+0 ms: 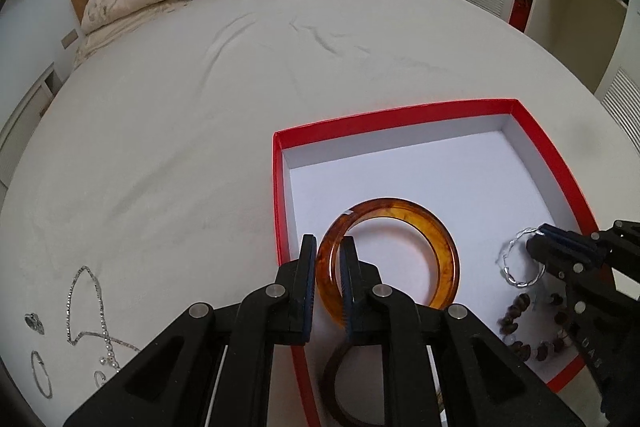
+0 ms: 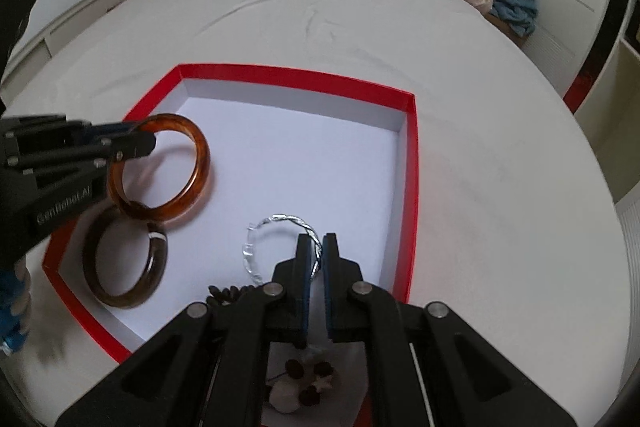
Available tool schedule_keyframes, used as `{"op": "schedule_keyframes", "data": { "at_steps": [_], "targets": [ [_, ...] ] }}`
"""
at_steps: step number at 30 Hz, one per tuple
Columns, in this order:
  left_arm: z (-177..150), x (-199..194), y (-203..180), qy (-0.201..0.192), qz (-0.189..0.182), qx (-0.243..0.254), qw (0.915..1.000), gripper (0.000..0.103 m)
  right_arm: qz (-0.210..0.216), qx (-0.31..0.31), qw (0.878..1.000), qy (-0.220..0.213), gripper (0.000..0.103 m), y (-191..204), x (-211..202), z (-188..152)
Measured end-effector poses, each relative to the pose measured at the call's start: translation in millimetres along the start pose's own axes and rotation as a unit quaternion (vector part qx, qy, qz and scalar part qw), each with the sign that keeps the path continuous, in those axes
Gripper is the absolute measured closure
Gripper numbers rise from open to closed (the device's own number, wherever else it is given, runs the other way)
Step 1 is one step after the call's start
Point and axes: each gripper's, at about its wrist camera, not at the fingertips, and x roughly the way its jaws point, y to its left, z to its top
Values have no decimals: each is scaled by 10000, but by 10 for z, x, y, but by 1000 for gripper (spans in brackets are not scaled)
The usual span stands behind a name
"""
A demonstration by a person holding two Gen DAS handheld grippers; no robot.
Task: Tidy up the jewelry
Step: 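Open both grippers to drop the items in the box and withdraw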
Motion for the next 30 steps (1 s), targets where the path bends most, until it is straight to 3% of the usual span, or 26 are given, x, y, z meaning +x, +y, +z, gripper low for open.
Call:
{"op": "schedule_keyframes", "data": {
  "at_steps": [3,4,5,6,7,10,13,19,25,30],
  "targets": [
    [-7,-17,20,32,-151,-85,9998,89,-78,-40,10000,42,94,1,-16,-10],
    [-9,-45,35,15,-188,-120,9997,86,-91,-29,9999,37,93,-7,-24,-14],
    [12,-45,34,-6,-203,-141,9997,75,-89,2,10000,16,91,-20,-68,-17],
    [17,-87,50,-45,-249,-166,9995,72,-101,20,9999,-4,84,-26,-92,-24],
    [23,-121,56,-54,-299,-175,9994,71,-109,39,9999,-18,79,-29,-118,-20],
    [31,-325,114,-165,-326,-239,9990,70,-166,99,9998,-83,78,-36,-307,-16],
    [45,-692,274,-364,-305,-317,9984,70,-172,196,9994,-223,78,-57,-573,28],
    [-80,-1844,915,-1039,14,-471,9935,70,-13,404,9956,-846,78,126,-1543,24],
    [-634,-2859,1652,-1286,606,-688,9875,64,333,391,9888,-1403,78,576,-2463,-97],
    [-1316,-3576,2187,-1461,1002,-994,9791,54,638,399,9827,-1691,78,944,-2965,-234]
  ]
}}
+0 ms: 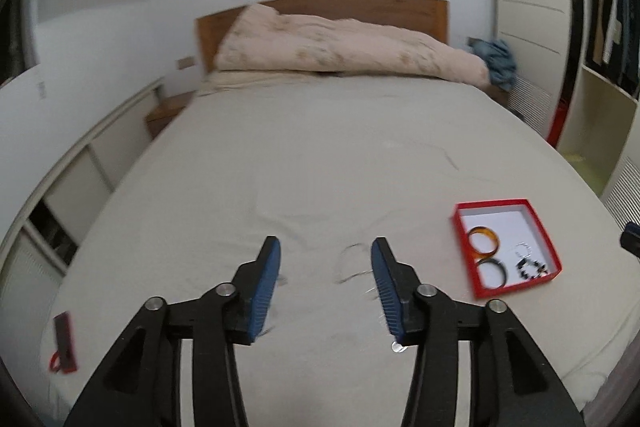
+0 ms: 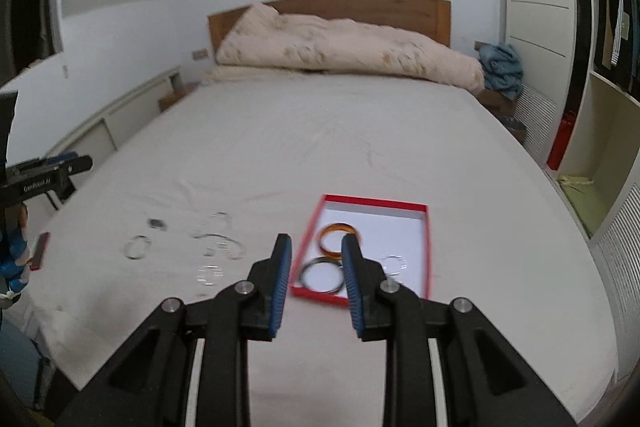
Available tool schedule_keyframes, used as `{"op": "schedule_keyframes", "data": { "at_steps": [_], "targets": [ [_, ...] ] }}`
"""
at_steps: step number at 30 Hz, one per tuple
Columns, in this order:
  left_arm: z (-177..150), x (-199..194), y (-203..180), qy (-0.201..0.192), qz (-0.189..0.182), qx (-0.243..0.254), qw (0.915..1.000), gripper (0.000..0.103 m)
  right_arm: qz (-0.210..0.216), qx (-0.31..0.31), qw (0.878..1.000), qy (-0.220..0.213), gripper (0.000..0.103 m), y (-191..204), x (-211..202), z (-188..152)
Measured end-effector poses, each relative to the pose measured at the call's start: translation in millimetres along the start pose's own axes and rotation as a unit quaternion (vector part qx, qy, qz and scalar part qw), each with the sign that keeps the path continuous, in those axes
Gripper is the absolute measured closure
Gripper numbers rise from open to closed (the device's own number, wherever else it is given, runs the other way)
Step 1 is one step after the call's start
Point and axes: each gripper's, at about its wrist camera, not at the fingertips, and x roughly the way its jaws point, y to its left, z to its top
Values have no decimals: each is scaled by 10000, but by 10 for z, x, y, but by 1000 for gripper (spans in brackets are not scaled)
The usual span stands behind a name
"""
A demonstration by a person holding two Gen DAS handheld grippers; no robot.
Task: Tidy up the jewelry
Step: 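Open both grippers to drop the items in the box and withdraw, then grasp the silver bangle with the left gripper while the right gripper grasps the small silver ring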
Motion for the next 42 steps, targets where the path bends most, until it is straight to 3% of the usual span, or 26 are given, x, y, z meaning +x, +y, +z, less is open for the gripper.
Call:
{"op": "schedule_keyframes", "data": {
  "at_steps": [8,17,25,31,42],
  "targets": [
    [-473,-658,790,-194,320,-513,9980,51,392,-121,9988,-269,78,662,-535,-144],
    [-996,-754,1192,-67,468,-919,9947,51,671,-310,9970,-221,78,1138,-560,-366],
    [-1374,-293,1367,443,508,-1289,9894,51,956,-282,9945,333,78,1336,37,-684],
    [-1608,360,1396,966,546,-1349,9846,51,1124,-236,9892,908,78,1435,755,-890],
    [-1639,1501,1457,1583,339,-1646,9730,51,1261,-217,9756,1782,78,1507,1920,-1127]
  ]
}}
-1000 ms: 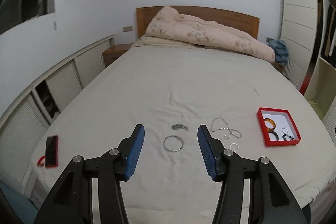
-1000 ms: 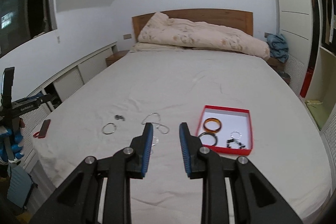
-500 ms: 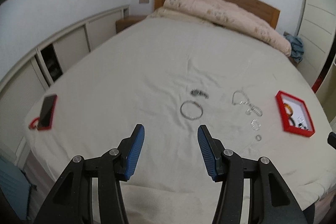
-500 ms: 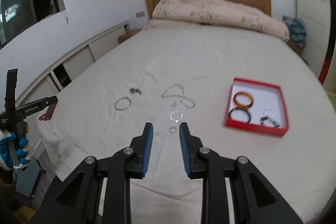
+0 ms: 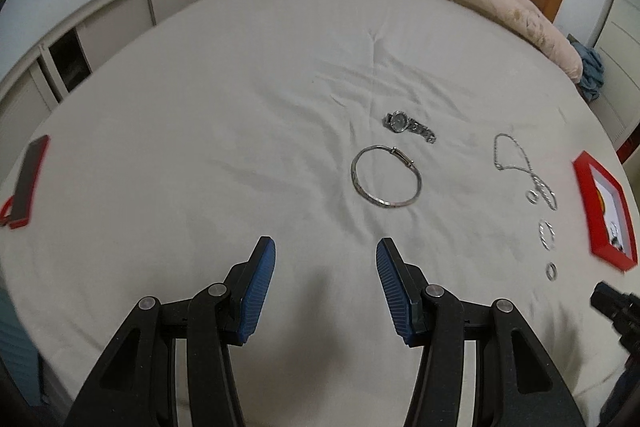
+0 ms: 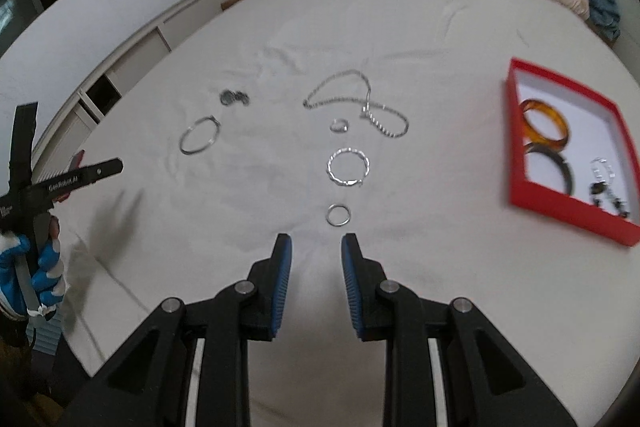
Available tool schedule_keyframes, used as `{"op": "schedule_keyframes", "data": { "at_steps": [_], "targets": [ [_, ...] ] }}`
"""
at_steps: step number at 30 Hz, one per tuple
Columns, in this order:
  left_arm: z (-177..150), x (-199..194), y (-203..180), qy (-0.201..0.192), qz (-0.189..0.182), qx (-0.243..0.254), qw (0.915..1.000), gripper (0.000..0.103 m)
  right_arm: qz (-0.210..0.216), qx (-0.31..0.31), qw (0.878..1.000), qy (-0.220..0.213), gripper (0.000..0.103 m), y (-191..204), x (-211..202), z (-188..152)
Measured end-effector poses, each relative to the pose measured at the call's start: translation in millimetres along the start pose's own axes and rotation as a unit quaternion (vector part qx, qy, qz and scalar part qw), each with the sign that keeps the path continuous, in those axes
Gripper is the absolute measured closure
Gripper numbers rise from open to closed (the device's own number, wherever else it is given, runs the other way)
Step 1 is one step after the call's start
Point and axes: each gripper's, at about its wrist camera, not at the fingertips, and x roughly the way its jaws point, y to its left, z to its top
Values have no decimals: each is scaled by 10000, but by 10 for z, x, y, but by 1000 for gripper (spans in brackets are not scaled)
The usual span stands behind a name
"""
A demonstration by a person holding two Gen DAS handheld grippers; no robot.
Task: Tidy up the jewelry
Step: 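Grasp the silver bangle with the left gripper while the right gripper grasps the small silver ring, then carry the silver bangle and small ring toward the red box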
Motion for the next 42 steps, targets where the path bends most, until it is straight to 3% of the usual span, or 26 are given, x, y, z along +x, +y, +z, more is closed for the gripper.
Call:
{"op": "schedule_keyframes", "data": {
  "at_steps": [12,24,27,30,31,42],
  "targets": [
    [348,730,-137,330,-70,83,9994,55,-9,-143,9994,326,78,-105,554,36],
    [462,991,-333,482,141,675,9965,60,128,-50,9996,248,78,-205,715,66],
    [486,980,-339,436,140,755,9961,66,126,-87,9996,243,79,-204,746,87],
    [496,954,-365,366,161,853,9955,87,107,-123,9996,244,84,-210,739,90],
    [497,948,-369,374,141,862,9955,98,98,-117,9996,243,84,-216,733,89],
    [372,527,-520,182,186,886,9957,99,139,14,9999,21,84,-222,435,64]
  ]
}}
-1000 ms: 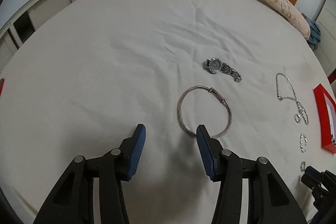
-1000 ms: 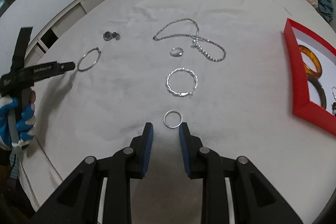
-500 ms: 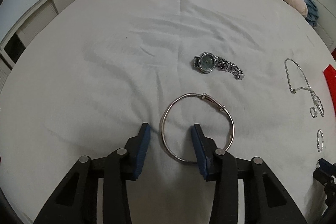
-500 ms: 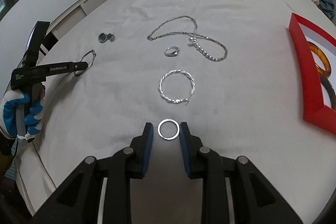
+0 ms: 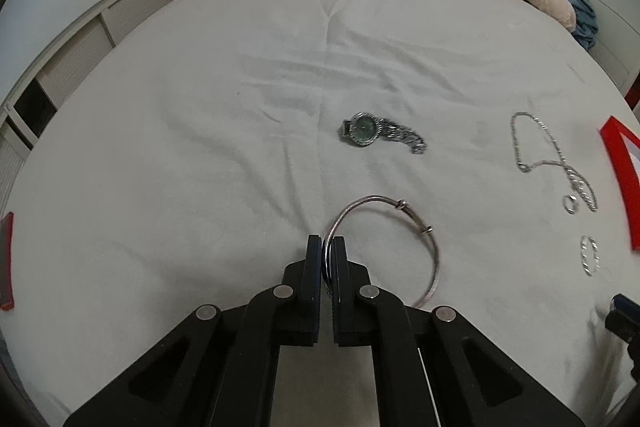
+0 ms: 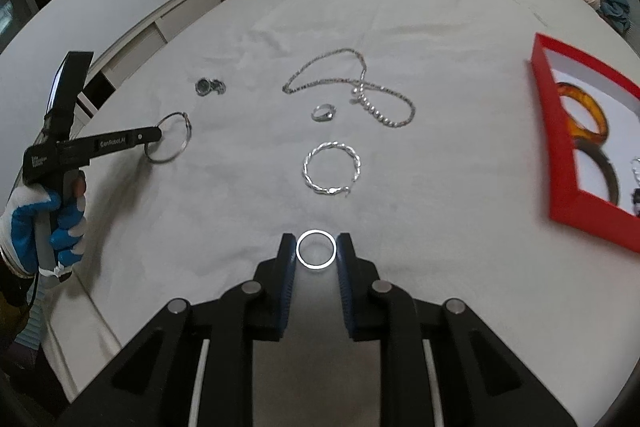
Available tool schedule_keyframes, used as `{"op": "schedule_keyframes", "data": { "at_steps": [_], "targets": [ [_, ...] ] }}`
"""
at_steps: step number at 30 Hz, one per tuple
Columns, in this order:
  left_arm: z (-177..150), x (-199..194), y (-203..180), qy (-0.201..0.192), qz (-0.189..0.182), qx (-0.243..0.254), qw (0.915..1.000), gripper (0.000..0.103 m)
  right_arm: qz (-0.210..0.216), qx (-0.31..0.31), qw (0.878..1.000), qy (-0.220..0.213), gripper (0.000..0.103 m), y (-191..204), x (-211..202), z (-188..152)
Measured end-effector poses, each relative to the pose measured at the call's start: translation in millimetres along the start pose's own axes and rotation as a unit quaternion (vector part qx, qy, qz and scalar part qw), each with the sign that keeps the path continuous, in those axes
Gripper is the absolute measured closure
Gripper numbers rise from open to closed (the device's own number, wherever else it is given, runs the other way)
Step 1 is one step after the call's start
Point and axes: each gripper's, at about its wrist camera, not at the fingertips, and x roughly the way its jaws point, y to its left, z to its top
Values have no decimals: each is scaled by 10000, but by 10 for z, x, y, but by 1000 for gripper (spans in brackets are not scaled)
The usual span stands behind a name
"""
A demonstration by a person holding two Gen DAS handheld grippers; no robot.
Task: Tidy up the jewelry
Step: 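Carry the silver bangle and small ring toward the red box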
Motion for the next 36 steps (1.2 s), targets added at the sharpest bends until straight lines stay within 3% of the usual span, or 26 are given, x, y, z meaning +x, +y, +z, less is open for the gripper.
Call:
{"op": "schedule_keyframes", "data": {
  "at_steps": [21,30,36],
  "targets": [
    [-259,-1172,-543,-491,23,572,9972,99,-79,311,9964,-788,84,-189,-1207,-377],
    [-153,-1312,-1319,-627,-441,1044,9916,99,-342,509,9925,-1058,84,-602,-1612,-498],
    [81,-1250,-2157,-689,-943,1552,9810,99,-720,626,9886,-1166,84,-1141,-1759,-354]
  ]
}}
